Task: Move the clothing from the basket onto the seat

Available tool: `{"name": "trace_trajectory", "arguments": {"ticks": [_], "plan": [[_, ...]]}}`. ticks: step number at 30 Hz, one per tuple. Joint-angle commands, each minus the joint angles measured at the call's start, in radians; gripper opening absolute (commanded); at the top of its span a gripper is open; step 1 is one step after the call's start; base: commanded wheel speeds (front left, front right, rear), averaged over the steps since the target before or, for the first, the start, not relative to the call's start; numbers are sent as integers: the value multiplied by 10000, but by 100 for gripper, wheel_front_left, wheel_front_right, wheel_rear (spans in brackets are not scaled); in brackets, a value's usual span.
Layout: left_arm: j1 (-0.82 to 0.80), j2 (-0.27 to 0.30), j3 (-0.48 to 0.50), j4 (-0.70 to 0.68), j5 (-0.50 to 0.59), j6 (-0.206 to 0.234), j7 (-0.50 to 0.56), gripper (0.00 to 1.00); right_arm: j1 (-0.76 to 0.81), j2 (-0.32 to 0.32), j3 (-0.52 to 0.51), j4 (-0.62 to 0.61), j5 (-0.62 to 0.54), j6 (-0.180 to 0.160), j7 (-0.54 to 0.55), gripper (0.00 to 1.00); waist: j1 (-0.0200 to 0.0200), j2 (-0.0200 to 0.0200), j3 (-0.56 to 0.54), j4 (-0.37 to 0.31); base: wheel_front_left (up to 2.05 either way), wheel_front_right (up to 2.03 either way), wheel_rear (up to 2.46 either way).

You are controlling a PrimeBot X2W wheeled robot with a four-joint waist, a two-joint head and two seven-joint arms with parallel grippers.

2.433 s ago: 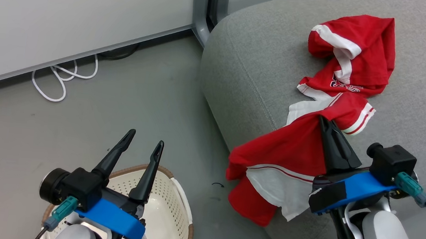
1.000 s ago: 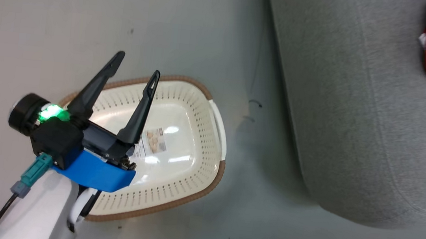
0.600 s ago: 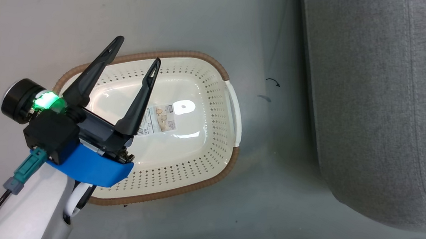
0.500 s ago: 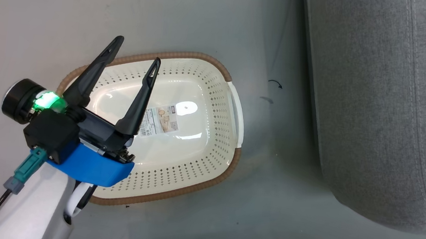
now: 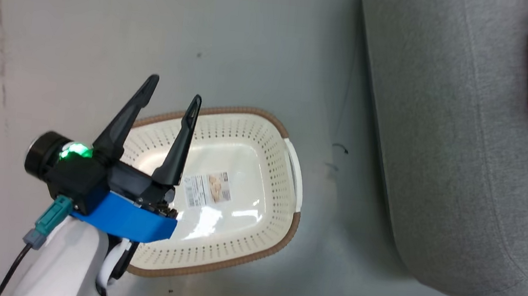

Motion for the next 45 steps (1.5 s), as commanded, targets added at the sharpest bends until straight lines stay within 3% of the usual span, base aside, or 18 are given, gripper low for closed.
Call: {"name": "trace_trajectory", "arguments": {"ticks": [1, 10, 19, 33, 45], "plan": [[265, -131, 168, 128, -69, 5, -25, 100, 537, 172, 216, -396, 109, 3, -173, 100, 0, 0, -858, 106, 0, 0, 0], [1338, -771, 1038, 676, -124, 2, -25, 100, 2605, 1536, 1078, -2301, 536, 3, -610, 100, 0, 0, -2691, 194, 0, 0, 0], [2220, -1283, 1715, 1071, 92, -2, -25, 100, 4352, 2312, 1933, -3326, 200, 3, -821, 100, 0, 0, -3869, 580, 0, 0, 0], [2846, -1750, 2469, 1560, 121, -7, -25, 100, 6900, 2724, 2652, -4228, 84, 3, -1198, 100, 0, 0, -4594, 1894, 0, 0, 0], [3074, -1766, 3049, 2104, 43, -9, -25, 100, 8119, 2783, 2984, -4439, 742, 3, -1400, 100, 0, 0, -5127, 2301, 0, 0, 0]]}}
